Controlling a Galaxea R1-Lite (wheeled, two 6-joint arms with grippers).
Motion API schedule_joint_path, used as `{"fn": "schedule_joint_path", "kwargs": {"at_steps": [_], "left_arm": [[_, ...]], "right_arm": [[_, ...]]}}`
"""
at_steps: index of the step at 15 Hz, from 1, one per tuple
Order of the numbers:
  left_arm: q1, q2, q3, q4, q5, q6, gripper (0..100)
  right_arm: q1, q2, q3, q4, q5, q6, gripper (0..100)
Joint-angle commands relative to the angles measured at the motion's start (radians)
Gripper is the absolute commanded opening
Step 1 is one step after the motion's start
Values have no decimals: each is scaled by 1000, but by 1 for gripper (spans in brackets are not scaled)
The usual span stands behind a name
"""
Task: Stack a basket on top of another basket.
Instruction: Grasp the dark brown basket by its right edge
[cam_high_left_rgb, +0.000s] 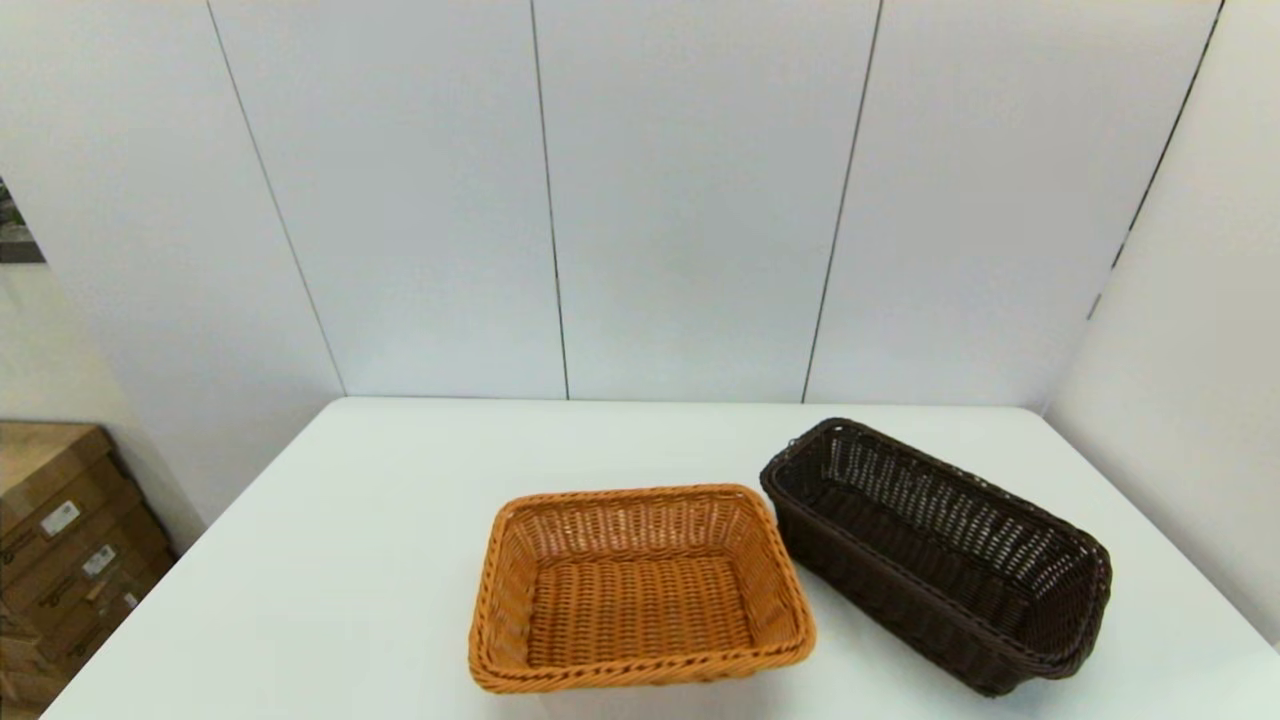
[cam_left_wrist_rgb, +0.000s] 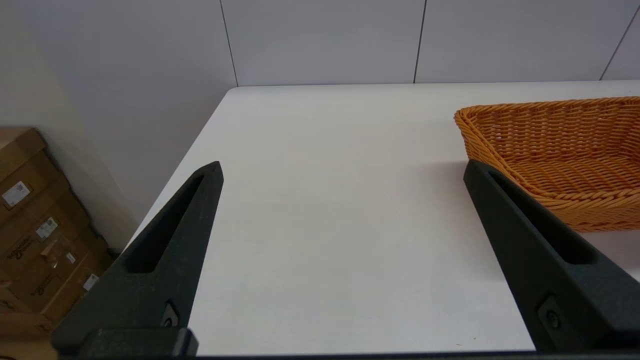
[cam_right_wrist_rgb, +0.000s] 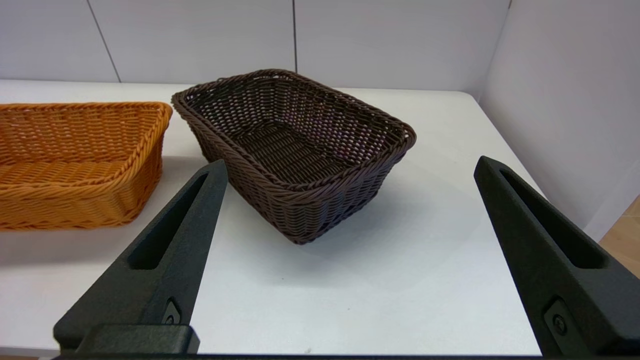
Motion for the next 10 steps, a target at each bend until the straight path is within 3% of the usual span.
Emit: {"fn": "schedule_joint_path", "kwargs": {"at_steps": [1, 10], "left_arm": [[0, 1, 0, 0, 0, 0, 100], [2, 1, 0, 0, 0, 0, 100]], "right_arm": [[1, 0, 2, -1, 0, 0, 100], [1, 48, 0, -2, 0, -8, 100]]}}
